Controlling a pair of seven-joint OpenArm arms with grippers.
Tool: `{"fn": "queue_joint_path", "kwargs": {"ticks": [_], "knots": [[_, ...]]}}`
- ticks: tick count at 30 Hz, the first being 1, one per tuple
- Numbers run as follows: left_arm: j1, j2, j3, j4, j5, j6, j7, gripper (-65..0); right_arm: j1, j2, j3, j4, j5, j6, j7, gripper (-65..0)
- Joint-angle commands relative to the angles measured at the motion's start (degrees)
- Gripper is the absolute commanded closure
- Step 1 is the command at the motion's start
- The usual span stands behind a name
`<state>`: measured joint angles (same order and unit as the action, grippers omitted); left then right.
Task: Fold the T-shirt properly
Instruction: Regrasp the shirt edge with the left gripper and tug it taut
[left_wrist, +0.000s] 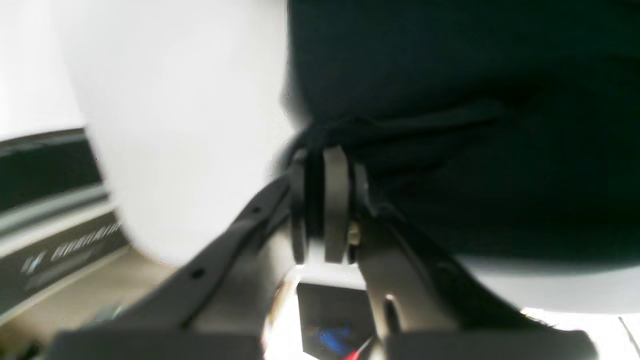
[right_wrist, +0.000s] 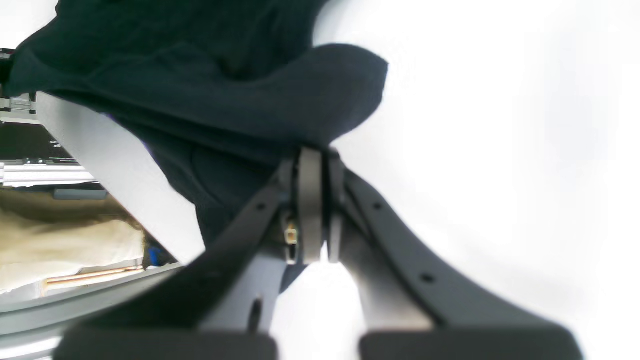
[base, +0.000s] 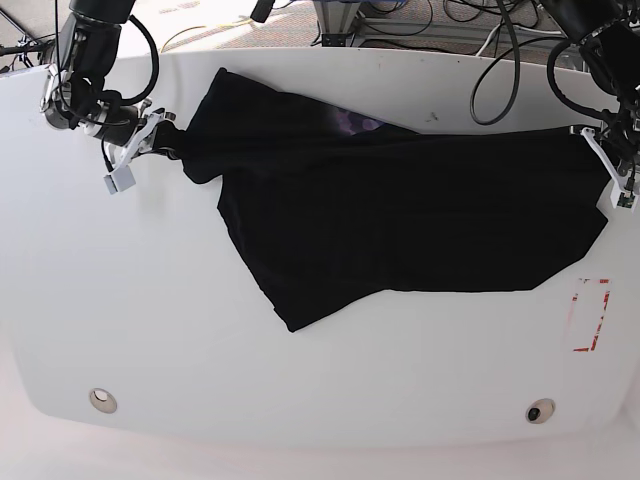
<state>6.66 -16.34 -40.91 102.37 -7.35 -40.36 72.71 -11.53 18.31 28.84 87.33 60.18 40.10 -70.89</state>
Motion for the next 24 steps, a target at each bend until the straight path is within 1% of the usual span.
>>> {"fn": "queue_joint_path", "kwargs": {"ticks": [1, 2, 4, 6, 7, 8, 11, 14, 15, 18, 20, 24], "knots": [[-0.5, -1.7, -0.3, 0.9, 1.7, 0.4, 0.4, -14.6, 0.4, 1.6, 0.8, 0.8, -0.1, -0.1, 1.1, 0.0], [-0.4, -1.7, -0.5, 1.1, 1.7, 0.4, 0.4, -21.7, 0.4, 1.6, 0.8, 0.8, -0.1, -0.1, 1.1, 0.0], [-0.4, -1.6, -1.0, 1.1, 1.9, 0.4, 0.5, -32.5, 0.3, 1.6, 0.8, 0.8, -0.1, -0.1, 1.1, 0.0], [-0.4, -1.7, -2.0, 0.9, 2.0, 0.4, 0.5, -45.7, 0.3, 1.6, 0.8, 0.8, -0.1, -0.1, 1.1, 0.0], [-0.5, -2.1, -2.5, 0.9, 2.0, 0.4, 0.5, -49.7, 0.4, 1.6, 0.8, 0.8, -0.1, -0.1, 1.1, 0.0], [-0.5, -2.5, -2.8, 0.9, 1.9, 0.4, 0.5, -51.2, 0.4, 1.6, 0.8, 0.8, -0.1, -0.1, 1.1, 0.0], [-0.6, -4.2, -4.4, 0.8, 1.7, 0.4, 0.4, -51.7, 0.4, 1.6, 0.7, 0.9, -0.1, -0.1, 1.1, 0.0], [-0.7, -4.3, -5.3, 0.9, 0.2, 0.4, 0.5, -51.7, 0.4, 1.6, 0.7, 0.9, -0.1, -0.1, 1.1, 0.0], [-0.7, -4.3, -4.9, 1.0, -1.4, 0.4, 0.8, -51.7, 0.4, 1.6, 0.6, 0.9, 0.0, -0.1, 1.1, 0.0], [-0.5, -4.2, -2.9, 1.3, -6.1, 0.4, 4.4, -51.7, 0.4, 1.6, 0.5, 1.0, 0.0, -0.1, 1.1, 0.0], [-0.3, -3.8, -2.2, 3.1, -10.7, 0.4, 7.2, -51.7, 0.4, 1.6, 0.5, 1.0, 0.0, -0.1, 1.1, 0.0], [1.7, 0.0, -2.0, 4.8, -18.7, 0.4, 7.3, -51.7, 0.4, 1.6, 0.5, 1.0, 0.0, -0.1, 1.1, 0.0]]}}
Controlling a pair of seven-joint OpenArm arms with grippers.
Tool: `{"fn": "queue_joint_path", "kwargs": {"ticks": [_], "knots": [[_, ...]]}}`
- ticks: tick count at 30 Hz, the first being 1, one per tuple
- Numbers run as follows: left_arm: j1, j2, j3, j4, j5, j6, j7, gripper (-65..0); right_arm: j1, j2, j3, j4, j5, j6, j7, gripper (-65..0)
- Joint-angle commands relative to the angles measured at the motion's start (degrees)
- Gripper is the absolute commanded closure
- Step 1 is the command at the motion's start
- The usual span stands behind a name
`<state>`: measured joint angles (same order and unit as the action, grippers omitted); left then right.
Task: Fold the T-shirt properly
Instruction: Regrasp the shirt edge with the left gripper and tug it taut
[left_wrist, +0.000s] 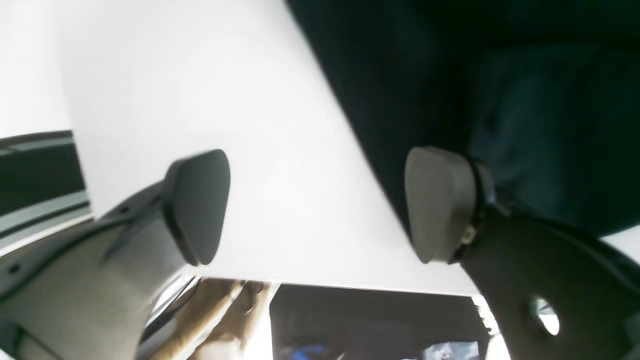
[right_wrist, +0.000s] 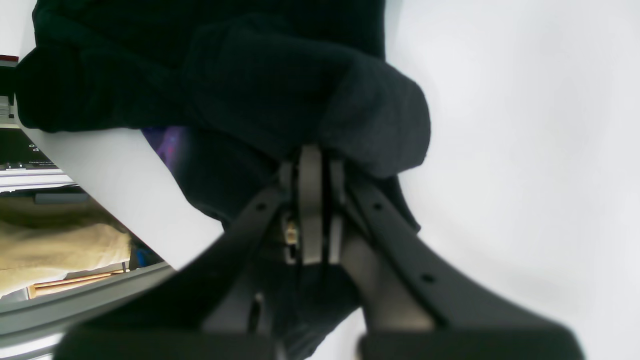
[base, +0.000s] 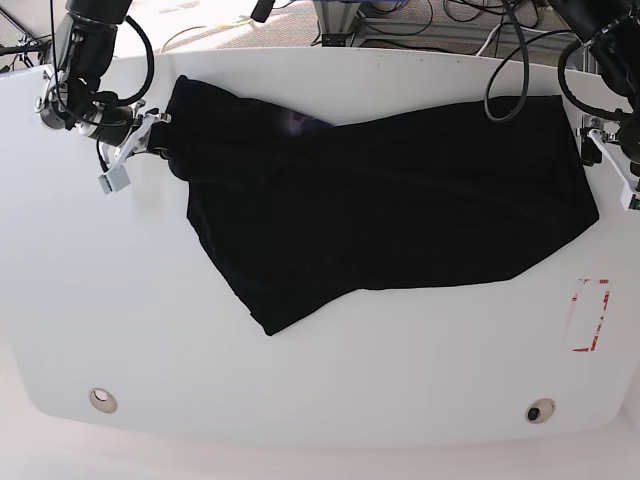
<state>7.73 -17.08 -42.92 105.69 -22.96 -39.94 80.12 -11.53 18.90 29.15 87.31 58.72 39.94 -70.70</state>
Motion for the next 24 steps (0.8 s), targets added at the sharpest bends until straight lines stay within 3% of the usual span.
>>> {"fn": "queue_joint_path", "kwargs": {"ticks": [1, 11, 19, 24], "knots": [[1.0, 1.2, 0.1, 1.6, -4.3, -0.1, -0.1, -51.7, 0.4, 1.0, 0.2, 1.0, 1.5, 0.1, 0.9, 0.0], [1.7, 5.4, 3.3, 1.7, -5.6, -0.1, -0.1, -51.8, 0.4, 0.8, 0.1, 1.0, 1.5, 0.1, 0.9, 0.0], [3.2, 5.6, 9.0, 1.5, -5.2, -0.1, -2.0, -51.8, 0.4, 0.6, 0.1, 1.1, 1.5, 0.1, 0.9, 0.0], [1.9, 6.0, 9.0, -2.6, -5.2, -0.1, -2.2, -51.8, 0.5, 0.8, 0.2, 0.9, 1.5, 0.1, 0.9, 0.0]]}}
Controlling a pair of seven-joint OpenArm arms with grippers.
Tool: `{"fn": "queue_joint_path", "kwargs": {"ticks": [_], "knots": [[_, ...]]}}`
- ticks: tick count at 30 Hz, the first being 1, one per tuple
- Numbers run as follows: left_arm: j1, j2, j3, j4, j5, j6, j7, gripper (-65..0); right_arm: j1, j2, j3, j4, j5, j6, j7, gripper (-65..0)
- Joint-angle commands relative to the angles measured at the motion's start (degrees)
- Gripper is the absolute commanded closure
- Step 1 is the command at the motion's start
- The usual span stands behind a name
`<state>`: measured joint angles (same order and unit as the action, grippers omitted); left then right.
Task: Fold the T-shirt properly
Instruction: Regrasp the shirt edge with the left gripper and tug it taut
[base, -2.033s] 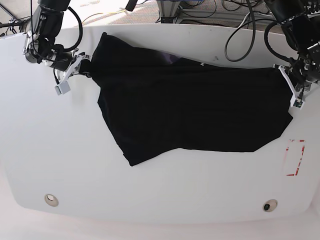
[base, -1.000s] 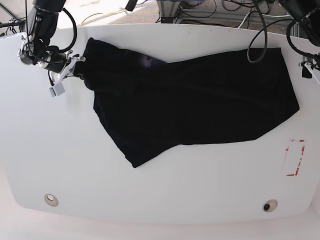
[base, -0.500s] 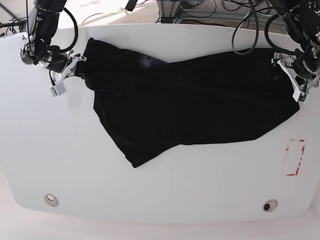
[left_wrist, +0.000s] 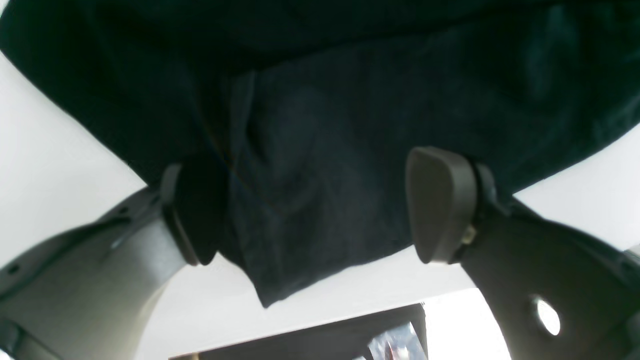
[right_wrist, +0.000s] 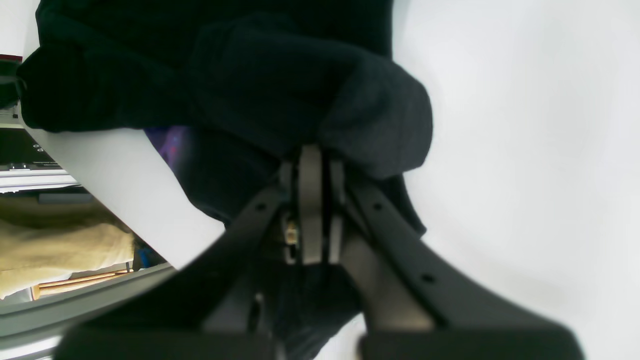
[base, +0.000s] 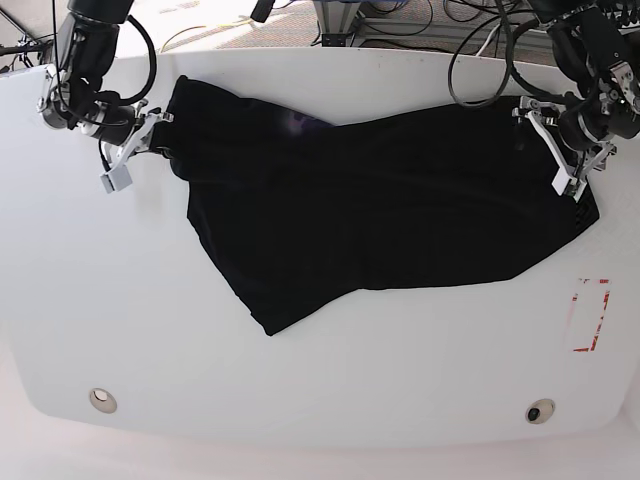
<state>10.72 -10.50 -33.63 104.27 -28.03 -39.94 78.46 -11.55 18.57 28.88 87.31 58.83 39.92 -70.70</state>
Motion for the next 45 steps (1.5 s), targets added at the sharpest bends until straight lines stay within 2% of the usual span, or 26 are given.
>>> {"fn": "queue_joint_path", "kwargs": {"ticks": [1, 5, 13, 17, 25, 31, 37, 40, 45], "knots": [[-1.4, -0.7, -0.3, -2.1, -0.2, -0.1, -0.6, -51.8, 0.5, 1.1, 0.4, 1.0, 1.4, 0.1, 0.9, 0.0], [-1.4, -0.9, -0.4, -3.1, -0.5, 0.0, -0.9, -51.8, 0.4, 1.3, 0.4, 0.9, 1.4, 0.1, 0.9, 0.0], [-0.2, -1.0, -1.1, 4.3, -0.5, -0.1, -0.7, -51.8, 0.5, 1.3, 0.4, 0.9, 1.4, 0.1, 0.9, 0.0], [-0.4, -1.0, -3.9, 2.3, -0.1, 0.1, -0.8, -51.8, 0.5, 1.3, 0.4, 0.9, 1.4, 0.1, 0.9, 0.0], [-2.0, -2.5, -4.2, -4.2, 0.6, 0.1, -0.9, -51.8, 0.5, 1.3, 0.4, 0.9, 1.4, 0.1, 0.9, 0.0], [-2.0, -2.2, -3.3, -7.0, 0.4, -0.1, -0.9, -51.8, 0.5, 1.3, 0.4, 0.9, 1.4, 0.1, 0.9, 0.0], [-1.8, -2.1, 1.2, -6.6, 0.3, -0.1, -0.9, -51.4, 0.5, 1.3, 0.4, 0.9, 1.4, 0.1, 0.9, 0.0], [-1.9, -2.0, 2.2, -6.8, 0.3, -0.1, -0.9, -41.9, 0.5, 1.3, 0.4, 0.9, 1.4, 0.1, 0.9, 0.0], [-2.0, -0.5, 2.2, -7.1, 0.6, 0.1, -3.2, -6.3, 0.5, 1.3, 0.4, 0.9, 1.4, 0.1, 0.9, 0.0]]}}
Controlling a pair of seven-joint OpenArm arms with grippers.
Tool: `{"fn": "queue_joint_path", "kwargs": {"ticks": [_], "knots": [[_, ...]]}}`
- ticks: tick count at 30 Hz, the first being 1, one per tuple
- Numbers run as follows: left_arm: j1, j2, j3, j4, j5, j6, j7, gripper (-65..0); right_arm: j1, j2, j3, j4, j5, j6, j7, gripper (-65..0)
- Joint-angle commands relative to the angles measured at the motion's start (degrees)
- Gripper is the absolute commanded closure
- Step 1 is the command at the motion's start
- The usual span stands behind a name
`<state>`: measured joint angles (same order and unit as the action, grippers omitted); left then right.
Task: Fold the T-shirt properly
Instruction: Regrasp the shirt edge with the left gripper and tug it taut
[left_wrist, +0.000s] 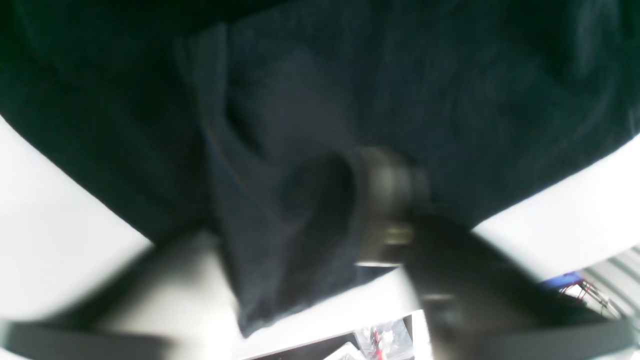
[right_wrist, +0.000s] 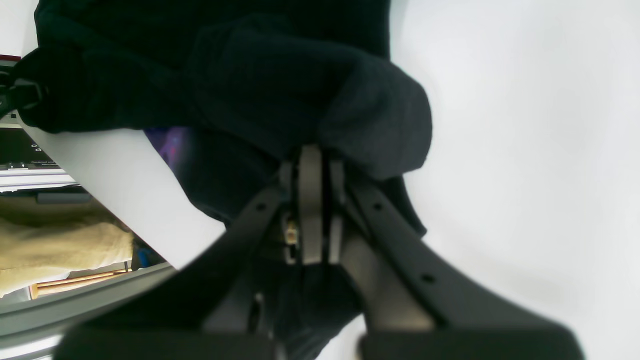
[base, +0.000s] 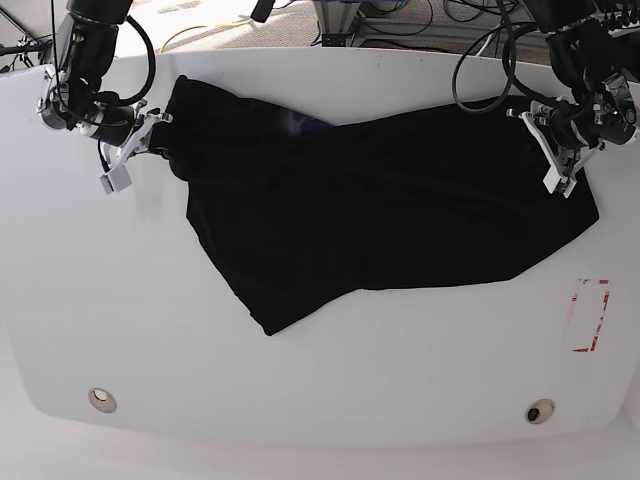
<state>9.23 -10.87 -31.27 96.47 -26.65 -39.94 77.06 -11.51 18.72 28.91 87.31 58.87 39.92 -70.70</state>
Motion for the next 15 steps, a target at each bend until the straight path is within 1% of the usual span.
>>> {"fn": "queue_joint_path", "kwargs": {"ticks": [1, 2, 6, 9, 11, 15], "knots": [[-0.4, -0.2, -0.2, 0.6, -0.7, 0.1, -2.5, -2.9, 0.5, 1.1, 0.4, 0.9, 1.4, 0.1, 0.9, 0.0], [-0.3, -0.2, -0.2, 0.5, -0.6, 0.1, -3.3, -0.7, 0.5, 1.1, 0.4, 0.9, 1.4, 0.1, 0.9, 0.0], [-0.5, 0.0, 0.4, -0.2, 2.1, 0.1, -3.9, -0.1, 0.5, 1.1, 0.3, 0.9, 1.4, 0.1, 0.9, 0.0], [-0.5, 0.3, -0.6, 0.4, 3.5, -0.1, -3.9, 0.0, 0.5, 1.1, 0.3, 1.1, 1.4, 0.1, 0.7, 0.0], [-0.5, 0.3, -1.8, 2.0, 3.7, 0.0, -4.1, 0.0, 0.3, 1.2, 0.3, 1.3, 1.5, 0.1, 0.6, 0.0], [-0.5, 0.4, -2.4, 7.1, 3.7, 0.0, -4.8, 0.0, 0.5, 1.2, 0.3, 1.9, 1.7, 0.1, -1.8, 0.0]]}}
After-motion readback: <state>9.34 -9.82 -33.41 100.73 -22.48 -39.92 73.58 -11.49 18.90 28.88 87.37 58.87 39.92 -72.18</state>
